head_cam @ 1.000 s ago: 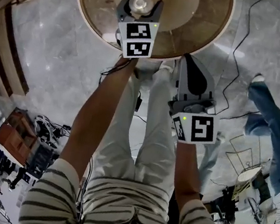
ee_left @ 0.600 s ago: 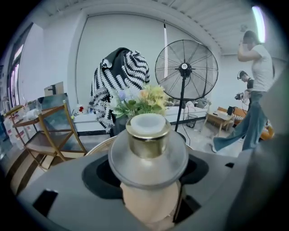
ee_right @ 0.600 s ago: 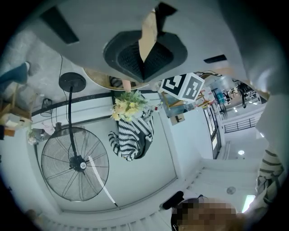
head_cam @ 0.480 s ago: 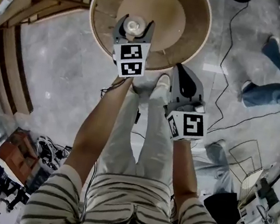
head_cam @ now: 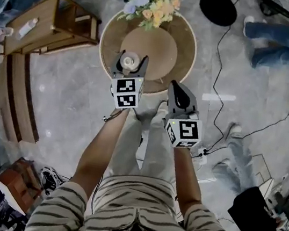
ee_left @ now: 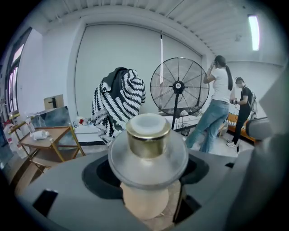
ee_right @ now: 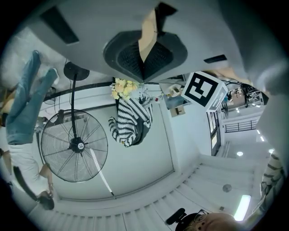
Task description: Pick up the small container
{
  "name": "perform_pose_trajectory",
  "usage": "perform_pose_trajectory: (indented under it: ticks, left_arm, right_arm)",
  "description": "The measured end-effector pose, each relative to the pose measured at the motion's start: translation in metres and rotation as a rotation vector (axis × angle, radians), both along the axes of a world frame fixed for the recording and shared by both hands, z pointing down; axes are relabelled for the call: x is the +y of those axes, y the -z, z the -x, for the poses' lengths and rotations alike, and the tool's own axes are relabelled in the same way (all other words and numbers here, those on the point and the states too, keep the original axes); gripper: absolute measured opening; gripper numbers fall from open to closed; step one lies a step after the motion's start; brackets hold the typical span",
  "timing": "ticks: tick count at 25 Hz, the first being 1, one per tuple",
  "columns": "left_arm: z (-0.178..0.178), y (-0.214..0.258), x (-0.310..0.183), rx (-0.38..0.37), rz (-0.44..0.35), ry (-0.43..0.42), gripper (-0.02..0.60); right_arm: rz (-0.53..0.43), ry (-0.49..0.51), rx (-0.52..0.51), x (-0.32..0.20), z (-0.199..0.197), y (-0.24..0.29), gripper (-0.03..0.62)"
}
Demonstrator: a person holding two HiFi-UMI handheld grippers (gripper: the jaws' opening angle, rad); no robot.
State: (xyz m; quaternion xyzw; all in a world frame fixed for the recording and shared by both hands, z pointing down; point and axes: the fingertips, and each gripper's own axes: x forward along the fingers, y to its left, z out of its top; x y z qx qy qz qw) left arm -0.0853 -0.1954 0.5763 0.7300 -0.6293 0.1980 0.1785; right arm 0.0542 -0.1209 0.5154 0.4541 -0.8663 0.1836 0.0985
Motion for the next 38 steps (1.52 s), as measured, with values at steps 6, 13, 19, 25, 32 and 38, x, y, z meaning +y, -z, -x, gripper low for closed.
perform_pose_trajectory:
  ticks: [6, 13, 19, 25, 32, 38]
  left_arm:
    - [-0.006, 0.06, 0.013, 0.014, -0.036, -0.017, 0.327]
    - [-0.011, 0.125, 0.036, 0.022, -0.072, -0.038, 0.327]
    - [-0.013, 0.175, 0.055, 0.019, -0.117, -0.061, 0.327]
    - [-0.014, 0.212, 0.067, 0.02, -0.155, -0.085, 0.327]
    - [-0.01, 0.244, 0.083, 0.018, -0.2, -0.107, 0.327]
    - [-0.004, 0.27, 0.09, 0.037, -0.247, -0.112, 0.327]
  right_arm:
    - [-0.039, -0.005, -0.01, 0.002, -0.001, 0.045, 0.008]
    - [-0.083, -0.008, -0.034, 0.01, -0.002, 0.1, 0.008]
    - [-0.131, -0.012, -0.042, 0.017, -0.004, 0.144, 0.008]
    - [-0.186, -0.012, -0.047, 0.019, 0.0, 0.183, 0.008]
    - [-0.223, -0.025, -0.054, 0.026, 0.003, 0.213, 0.008]
    - [-0.252, -0.029, -0.062, 0.023, 0.005, 0.231, 0.008]
